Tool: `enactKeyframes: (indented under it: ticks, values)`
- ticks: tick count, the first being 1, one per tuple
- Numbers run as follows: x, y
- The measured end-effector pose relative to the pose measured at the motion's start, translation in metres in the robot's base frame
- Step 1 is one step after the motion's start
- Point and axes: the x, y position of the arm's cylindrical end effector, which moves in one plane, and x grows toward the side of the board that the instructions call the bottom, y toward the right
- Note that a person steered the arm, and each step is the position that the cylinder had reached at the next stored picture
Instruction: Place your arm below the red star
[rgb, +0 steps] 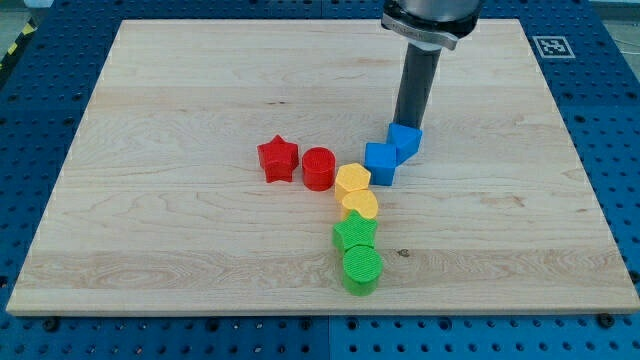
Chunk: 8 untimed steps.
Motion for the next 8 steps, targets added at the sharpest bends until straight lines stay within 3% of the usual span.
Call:
enactKeyframes:
  ticks: [2,4,6,8]
  values:
    - [-0.037,-0.08]
    - [-0.035,-0.173]
    - [0.004,-0.225]
    - [0.083,-0.225]
